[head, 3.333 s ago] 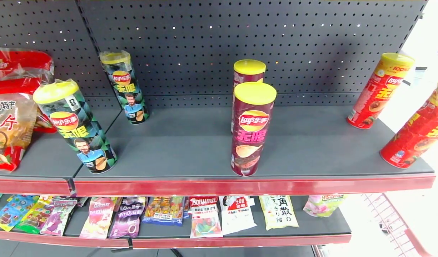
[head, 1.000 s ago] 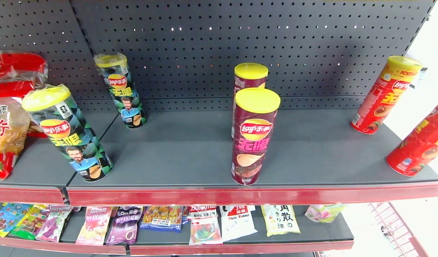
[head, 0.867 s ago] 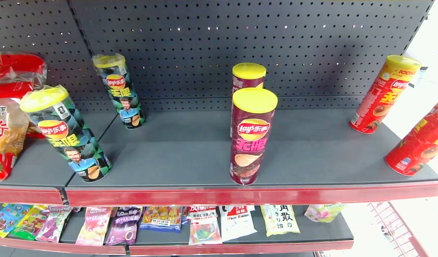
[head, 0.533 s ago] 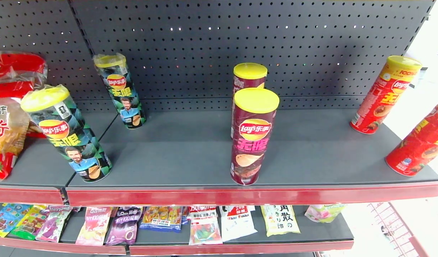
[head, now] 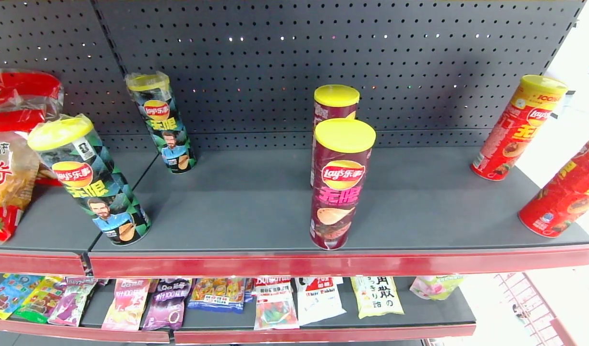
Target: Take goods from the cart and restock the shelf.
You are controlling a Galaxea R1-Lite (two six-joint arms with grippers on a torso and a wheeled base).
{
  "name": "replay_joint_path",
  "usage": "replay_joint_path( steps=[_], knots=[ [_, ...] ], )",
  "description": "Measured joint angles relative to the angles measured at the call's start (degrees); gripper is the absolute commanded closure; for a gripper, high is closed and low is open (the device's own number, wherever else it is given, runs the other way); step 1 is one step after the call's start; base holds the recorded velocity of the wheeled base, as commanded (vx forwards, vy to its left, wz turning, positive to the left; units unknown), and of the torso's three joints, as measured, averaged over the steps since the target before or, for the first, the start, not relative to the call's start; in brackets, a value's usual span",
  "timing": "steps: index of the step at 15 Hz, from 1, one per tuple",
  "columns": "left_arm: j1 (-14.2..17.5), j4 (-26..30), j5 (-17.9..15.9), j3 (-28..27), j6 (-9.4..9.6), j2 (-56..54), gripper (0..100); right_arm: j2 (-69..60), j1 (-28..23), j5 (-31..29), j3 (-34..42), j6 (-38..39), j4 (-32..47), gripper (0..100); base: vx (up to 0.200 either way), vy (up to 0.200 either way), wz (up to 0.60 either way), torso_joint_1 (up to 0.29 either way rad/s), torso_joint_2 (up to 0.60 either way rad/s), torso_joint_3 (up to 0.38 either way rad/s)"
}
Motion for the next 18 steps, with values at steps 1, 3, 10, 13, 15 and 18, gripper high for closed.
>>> replay_joint_path(
  steps=[1,3,10,13,15,18],
  knots=[
    [0.0,0.0,-0.02,0.0,0.0,0.0,0,0.0,0.0,0.0,0.0,0.0,0.0,0,0.0,0.0,0.0,0.0,0.0,0.0],
    [0.0,0.01,-0.05,0.0,0.0,0.0,0,0.0,0.0,0.0,0.0,0.0,0.0,0,0.0,0.0,0.0,0.0,0.0,0.0],
    [0.0,0.0,0.0,-0.02,0.0,0.0,0,0.0,-0.07,0.06,0.0,1.78,-0.07,0,0.0,0.0,0.0,0.0,0.0,0.0],
    [0.0,0.0,0.0,-0.02,0.0,0.0,0,0.0,-0.07,0.0,-0.11,2.02,-0.05,0,0.0,0.0,0.0,0.0,0.0,0.0],
    [0.0,0.0,-0.02,-0.02,0.0,0.0,0,0.0,-0.07,-0.09,-0.11,2.05,-0.02,0,0.0,0.0,0.0,0.0,0.0,0.0],
    [0.0,0.01,-0.02,-0.02,-0.01,0.0,0,0.61,-0.05,0.3,-1.67,2.29,0.2,0,0.0,0.0,0.0,0.0,0.0,0.0]
  ],
)
